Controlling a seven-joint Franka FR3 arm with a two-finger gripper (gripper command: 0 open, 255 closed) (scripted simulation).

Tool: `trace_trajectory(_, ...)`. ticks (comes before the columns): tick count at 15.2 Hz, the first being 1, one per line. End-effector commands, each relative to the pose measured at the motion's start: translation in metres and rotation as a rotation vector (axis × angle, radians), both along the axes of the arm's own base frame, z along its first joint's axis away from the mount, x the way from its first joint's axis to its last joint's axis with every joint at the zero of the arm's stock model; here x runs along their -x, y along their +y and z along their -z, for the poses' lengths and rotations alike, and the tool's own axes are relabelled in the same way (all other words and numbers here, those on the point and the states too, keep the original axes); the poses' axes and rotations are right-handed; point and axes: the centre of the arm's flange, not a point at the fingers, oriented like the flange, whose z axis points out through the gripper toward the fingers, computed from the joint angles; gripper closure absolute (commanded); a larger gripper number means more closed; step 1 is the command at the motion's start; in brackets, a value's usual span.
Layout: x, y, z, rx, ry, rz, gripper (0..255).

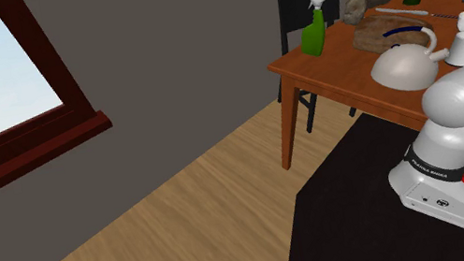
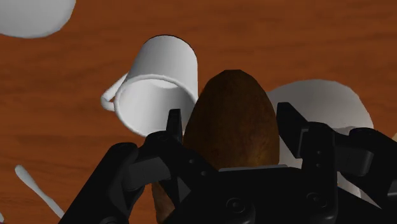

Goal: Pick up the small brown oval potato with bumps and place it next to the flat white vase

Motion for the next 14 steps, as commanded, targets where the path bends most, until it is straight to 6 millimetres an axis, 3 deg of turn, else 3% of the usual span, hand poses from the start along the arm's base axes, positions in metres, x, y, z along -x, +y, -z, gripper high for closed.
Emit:
trace_trajectory(1,0.023,-0.006,0.000,0.000,0.000,-0.001,255)
trace_trajectory(14,0.187,-0.057,0.000,0.000,0.000,-0.001,255)
